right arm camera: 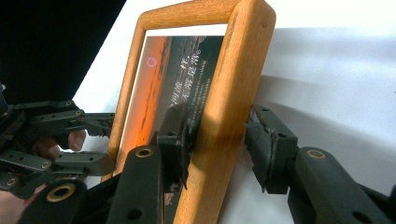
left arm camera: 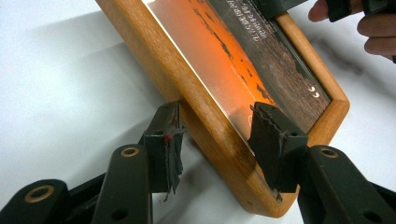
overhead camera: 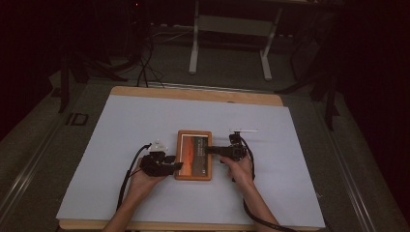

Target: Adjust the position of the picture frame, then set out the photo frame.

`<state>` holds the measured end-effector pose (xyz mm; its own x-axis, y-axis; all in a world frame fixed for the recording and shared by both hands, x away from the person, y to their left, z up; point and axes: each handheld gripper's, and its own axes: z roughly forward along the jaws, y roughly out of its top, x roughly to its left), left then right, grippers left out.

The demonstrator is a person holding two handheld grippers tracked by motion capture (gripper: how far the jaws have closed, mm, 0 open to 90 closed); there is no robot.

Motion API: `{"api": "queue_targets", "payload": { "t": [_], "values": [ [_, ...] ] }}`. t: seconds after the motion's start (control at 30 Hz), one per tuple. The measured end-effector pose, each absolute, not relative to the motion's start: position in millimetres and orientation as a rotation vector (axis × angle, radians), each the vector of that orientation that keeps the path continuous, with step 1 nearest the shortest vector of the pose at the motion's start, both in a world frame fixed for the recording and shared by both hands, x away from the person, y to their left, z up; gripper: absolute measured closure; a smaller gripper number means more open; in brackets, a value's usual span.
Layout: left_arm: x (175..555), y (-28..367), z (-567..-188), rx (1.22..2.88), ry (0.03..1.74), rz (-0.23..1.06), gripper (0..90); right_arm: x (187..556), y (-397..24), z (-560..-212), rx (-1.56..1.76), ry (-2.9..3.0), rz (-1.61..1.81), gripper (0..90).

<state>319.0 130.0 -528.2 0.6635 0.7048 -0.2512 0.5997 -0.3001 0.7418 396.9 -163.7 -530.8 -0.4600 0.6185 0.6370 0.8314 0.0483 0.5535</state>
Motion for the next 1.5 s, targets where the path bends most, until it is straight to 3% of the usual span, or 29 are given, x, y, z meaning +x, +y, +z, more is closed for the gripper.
{"api": "queue_targets", "payload": {
  "t": [0.53,0.77,1.03,1.5],
  "values": [
    [322,130,-529,1.969,1.001,0.186,56.5,388,-166,-532,-1.520,-2.079,-1.370,59.1],
    [320,138,-523,1.911,0.983,0.200,48.7,382,-172,-521,-1.541,-2.238,-1.399,48.2],
    [323,144,-523,1.870,0.997,0.172,46.4,380,-181,-505,-1.488,-2.360,-1.461,47.4],
    [345,146,-525,1.834,1.111,0.097,41.0,386,-169,-511,-1.444,-2.407,-1.434,45.6]
  ]
}}
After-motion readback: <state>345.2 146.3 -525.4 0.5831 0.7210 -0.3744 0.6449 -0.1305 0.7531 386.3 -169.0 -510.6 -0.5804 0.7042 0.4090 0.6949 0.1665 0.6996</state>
